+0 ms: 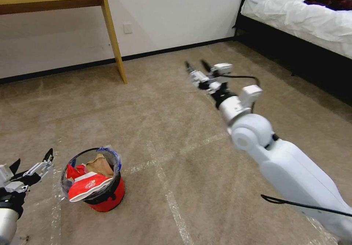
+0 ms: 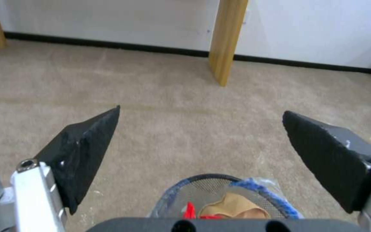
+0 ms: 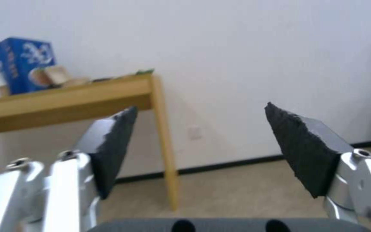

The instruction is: Pick up the trash bin and place the garbage on the floor into it.

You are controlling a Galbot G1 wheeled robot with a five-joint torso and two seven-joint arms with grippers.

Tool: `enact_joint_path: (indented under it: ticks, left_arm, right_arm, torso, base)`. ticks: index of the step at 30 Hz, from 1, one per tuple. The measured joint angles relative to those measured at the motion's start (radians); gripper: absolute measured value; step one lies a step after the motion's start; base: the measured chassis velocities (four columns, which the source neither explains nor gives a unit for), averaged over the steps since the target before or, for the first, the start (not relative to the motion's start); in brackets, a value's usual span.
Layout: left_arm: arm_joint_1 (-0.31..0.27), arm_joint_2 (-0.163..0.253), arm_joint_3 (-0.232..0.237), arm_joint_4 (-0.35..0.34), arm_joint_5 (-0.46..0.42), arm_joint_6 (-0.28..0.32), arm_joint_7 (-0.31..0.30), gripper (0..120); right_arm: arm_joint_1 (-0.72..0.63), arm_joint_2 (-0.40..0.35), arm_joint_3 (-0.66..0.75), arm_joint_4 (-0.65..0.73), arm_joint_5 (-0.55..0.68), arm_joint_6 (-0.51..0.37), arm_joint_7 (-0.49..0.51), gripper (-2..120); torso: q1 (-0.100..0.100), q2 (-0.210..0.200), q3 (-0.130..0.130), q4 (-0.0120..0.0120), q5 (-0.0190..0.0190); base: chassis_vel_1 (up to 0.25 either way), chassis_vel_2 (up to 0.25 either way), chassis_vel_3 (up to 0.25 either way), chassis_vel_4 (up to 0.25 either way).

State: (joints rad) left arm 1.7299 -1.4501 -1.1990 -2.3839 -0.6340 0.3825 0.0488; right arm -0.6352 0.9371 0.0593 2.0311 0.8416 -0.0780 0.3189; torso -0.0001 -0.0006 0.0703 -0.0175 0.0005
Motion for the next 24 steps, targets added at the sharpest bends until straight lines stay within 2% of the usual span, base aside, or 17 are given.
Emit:
enact_joint_path:
  ticks: [4, 5, 7, 10, 13, 17, 19, 20, 24]
  left_arm:
    - [0.012, 0.002, 0.004, -0.01, 0.022, -0.028, 0.01, 100]
    - [0.018, 0.003, 0.006, -0.016, 0.04, -0.043, 0.02, 100]
    - [0.026, 0.003, 0.011, -0.023, 0.067, -0.064, 0.036, 100]
    - [0.033, 0.0, 0.016, -0.03, 0.084, -0.079, 0.046, 100]
    - [0.048, -0.01, 0.035, -0.043, 0.146, -0.134, 0.078, 100]
    - [0.057, -0.008, 0.045, -0.046, 0.159, -0.147, 0.086, 100]
    - [0.076, -0.001, 0.062, -0.056, 0.167, -0.164, 0.095, 100]
    - [0.076, -0.001, 0.062, -0.056, 0.167, -0.164, 0.095, 100]
    - [0.088, 0.01, 0.094, -0.064, 0.208, -0.192, 0.108, 100]
  right_arm:
    - [-0.069, -0.007, 0.09, 0.041, -0.028, 0.009, 0.0, 90]
    - [-0.123, -0.011, 0.146, 0.067, -0.042, 0.024, -0.004, 96]
    - [-0.187, -0.013, 0.205, 0.092, -0.065, 0.044, -0.013, 99]
    - [-0.239, -0.013, 0.252, 0.112, -0.092, 0.064, -0.021, 100]
    - [-0.402, 0.01, 0.408, 0.187, -0.175, 0.105, -0.043, 100]
    - [-0.49, 0.027, 0.489, 0.222, -0.219, 0.12, -0.05, 100]
    - [-0.609, 0.059, 0.58, 0.256, -0.286, 0.155, -0.067, 100]
    - [-0.609, 0.059, 0.58, 0.256, -0.286, 0.155, -0.067, 100]
    - [-0.763, 0.141, 0.646, 0.315, -0.349, 0.193, -0.074, 100]
  torso:
    - [0.0, 0.0, 0.0, 0.0001, -0.0002]
    - [0.0, 0.0, 0.0, -0.0001, 0.0]
    - [0.0, 0.0, 0.0, -0.0004, 0.0]
    - [0.0, 0.0, 0.0, -0.0005, 0.0001]
    - [0.0, 0.0, 0.0, 0.0002, -0.0002]
    - [0.0, 0.0, 0.0, 0.0002, -0.0002]
    - [0.0, 0.0, 0.0, -0.0003, 0.0]
    - [0.0, 0.0, 0.0, -0.0003, 0.0]
    - [0.0, 0.0, 0.0, -0.0001, -0.0001]
  base:
    - [0.0, 0.0, 0.0, 0.0]
    - [0.0, 0.0, 0.0, 0.0]
    - [0.0, 0.0, 0.0, 0.0]
    - [0.0, 0.0, 0.0, 0.0]
    - [0.0, 0.0, 0.0, 0.0]
    - [0.0, 0.0, 0.0, 0.0]
    - [0.0, 0.0, 0.0, 0.0]
    - [0.0, 0.0, 0.0, 0.0]
    - [0.0, 0.0, 0.0, 0.0]
